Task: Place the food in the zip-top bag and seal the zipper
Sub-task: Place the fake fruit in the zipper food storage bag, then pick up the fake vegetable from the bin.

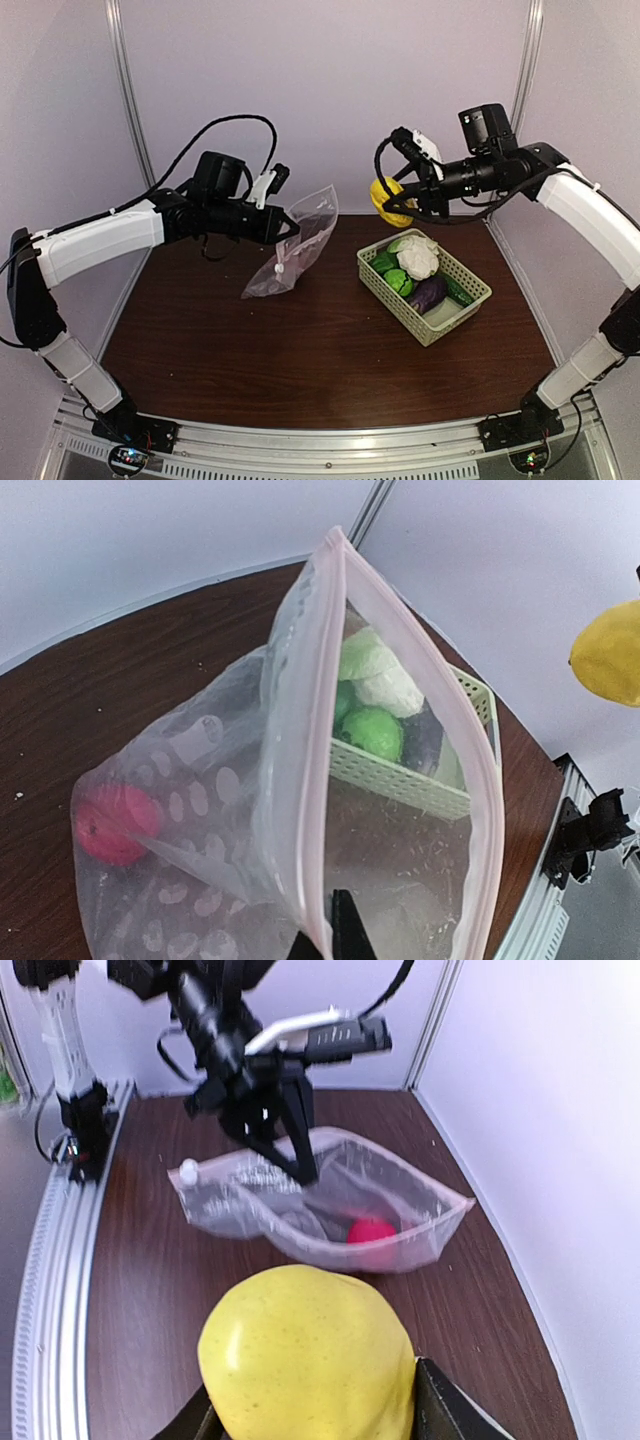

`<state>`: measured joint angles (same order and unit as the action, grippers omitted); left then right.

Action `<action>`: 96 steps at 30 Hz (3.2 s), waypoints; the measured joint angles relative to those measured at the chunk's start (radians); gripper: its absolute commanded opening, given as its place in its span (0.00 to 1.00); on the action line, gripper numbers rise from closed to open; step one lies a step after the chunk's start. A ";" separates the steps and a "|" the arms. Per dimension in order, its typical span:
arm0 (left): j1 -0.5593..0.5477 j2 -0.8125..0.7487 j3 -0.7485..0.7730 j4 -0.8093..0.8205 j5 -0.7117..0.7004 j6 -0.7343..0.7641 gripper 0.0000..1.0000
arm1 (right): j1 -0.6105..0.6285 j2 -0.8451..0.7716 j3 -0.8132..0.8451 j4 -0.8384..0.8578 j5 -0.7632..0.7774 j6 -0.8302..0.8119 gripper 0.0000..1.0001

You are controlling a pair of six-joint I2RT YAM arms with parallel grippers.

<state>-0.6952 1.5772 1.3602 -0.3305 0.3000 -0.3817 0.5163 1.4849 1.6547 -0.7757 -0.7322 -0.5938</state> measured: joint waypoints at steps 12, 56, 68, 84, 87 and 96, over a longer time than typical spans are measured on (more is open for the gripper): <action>-0.034 0.001 0.027 -0.020 0.027 -0.066 0.00 | 0.127 0.139 0.082 0.447 -0.165 0.427 0.41; -0.037 -0.087 0.040 -0.008 -0.001 -0.153 0.00 | 0.192 0.241 0.040 0.511 0.043 0.430 0.76; -0.037 -0.105 0.017 -0.008 -0.084 -0.124 0.00 | 0.195 0.209 0.042 0.449 0.034 0.429 0.78; -0.037 -0.044 0.055 -0.116 -0.199 0.103 0.00 | -0.071 -0.107 -0.300 0.288 0.085 0.278 0.76; -0.037 -0.100 0.034 -0.117 -0.200 0.129 0.00 | -0.117 -0.105 -0.375 0.219 0.142 0.224 0.75; -0.037 -0.337 -0.073 -0.058 -0.298 0.208 0.00 | -0.241 -0.036 -0.392 0.049 0.280 0.125 0.71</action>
<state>-0.7322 1.2400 1.2873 -0.3885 0.0021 -0.1741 0.2756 1.4487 1.2625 -0.7265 -0.4519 -0.4686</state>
